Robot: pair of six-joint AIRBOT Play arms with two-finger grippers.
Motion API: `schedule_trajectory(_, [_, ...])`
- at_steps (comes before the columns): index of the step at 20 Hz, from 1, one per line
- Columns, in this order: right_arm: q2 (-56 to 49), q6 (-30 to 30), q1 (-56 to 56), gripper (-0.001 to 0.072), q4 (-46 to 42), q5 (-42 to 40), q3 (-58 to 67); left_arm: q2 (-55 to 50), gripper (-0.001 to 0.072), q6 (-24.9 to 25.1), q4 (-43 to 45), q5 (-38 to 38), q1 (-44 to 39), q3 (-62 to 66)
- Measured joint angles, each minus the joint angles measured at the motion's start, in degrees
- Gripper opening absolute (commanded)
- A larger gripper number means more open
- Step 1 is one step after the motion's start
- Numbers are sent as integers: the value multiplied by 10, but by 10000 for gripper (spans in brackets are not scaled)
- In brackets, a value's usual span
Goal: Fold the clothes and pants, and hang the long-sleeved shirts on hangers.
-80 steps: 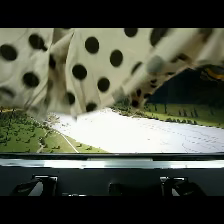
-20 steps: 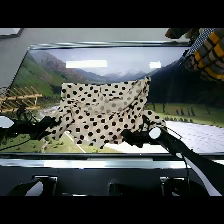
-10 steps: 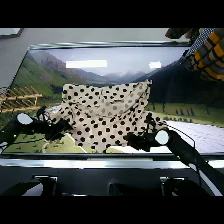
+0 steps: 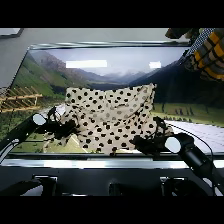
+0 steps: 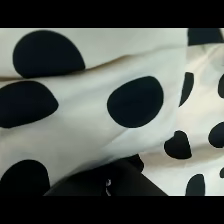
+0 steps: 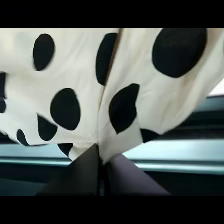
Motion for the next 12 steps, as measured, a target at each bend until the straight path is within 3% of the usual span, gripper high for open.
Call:
schedule_trajectory(7, [150, 59, 0, 31, 12, 236, 15, 182, 14, -8, 38, -196, -18, 2])
schedule_trajectory(12, [206, 141, 0, 32, 12, 290, 18, 273, 13, -92, 11, -255, -58, 15])
